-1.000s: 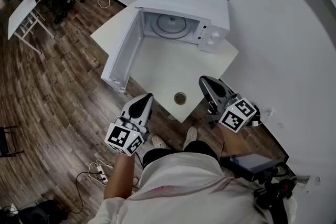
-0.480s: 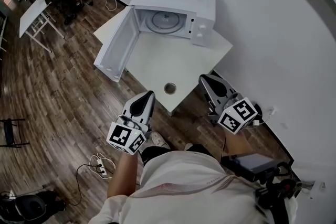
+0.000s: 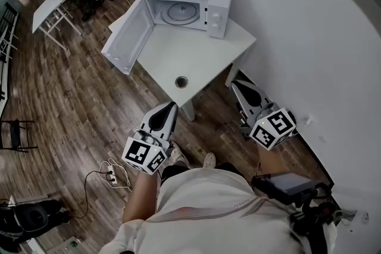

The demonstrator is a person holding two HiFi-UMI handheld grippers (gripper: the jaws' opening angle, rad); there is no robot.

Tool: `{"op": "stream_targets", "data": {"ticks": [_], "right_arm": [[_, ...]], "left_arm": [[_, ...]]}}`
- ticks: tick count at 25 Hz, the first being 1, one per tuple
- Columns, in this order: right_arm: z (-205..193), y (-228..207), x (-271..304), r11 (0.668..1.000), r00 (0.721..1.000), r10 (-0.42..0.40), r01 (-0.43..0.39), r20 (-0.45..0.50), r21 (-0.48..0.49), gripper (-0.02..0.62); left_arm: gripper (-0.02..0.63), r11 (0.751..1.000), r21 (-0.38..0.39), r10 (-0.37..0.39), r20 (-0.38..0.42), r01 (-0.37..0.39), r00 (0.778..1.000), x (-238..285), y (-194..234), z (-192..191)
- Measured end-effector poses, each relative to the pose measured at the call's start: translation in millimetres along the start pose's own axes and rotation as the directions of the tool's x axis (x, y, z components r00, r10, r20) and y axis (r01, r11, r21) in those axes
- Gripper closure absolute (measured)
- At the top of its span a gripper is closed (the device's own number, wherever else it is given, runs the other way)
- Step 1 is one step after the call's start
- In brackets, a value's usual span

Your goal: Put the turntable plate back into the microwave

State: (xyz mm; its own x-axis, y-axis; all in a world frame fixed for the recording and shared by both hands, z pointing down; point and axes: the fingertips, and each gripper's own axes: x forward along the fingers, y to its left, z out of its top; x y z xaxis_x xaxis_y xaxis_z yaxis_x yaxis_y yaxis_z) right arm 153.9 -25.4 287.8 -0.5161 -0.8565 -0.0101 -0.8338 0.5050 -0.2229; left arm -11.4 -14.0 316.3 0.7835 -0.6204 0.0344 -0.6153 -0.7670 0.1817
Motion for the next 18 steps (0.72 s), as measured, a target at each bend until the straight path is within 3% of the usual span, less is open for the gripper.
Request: {"op": "stream_targets", "data": {"ticks": [10,18], "right_arm": [[5,12,-23,0.999,1.0,-0.014,0.015,0.012,-0.035,0.592],[6,61,-8,0.999,1.0,-0.012,0.013,0.018,-0.052,0.592]], "left_arm": [[0.595,0.999,0.035,-0.018,0.012,0.017,1.0,-4,-12,12],[0.595,0.998,0.035,-0.044,0.022,0.043,0.999,-42,4,18]]}}
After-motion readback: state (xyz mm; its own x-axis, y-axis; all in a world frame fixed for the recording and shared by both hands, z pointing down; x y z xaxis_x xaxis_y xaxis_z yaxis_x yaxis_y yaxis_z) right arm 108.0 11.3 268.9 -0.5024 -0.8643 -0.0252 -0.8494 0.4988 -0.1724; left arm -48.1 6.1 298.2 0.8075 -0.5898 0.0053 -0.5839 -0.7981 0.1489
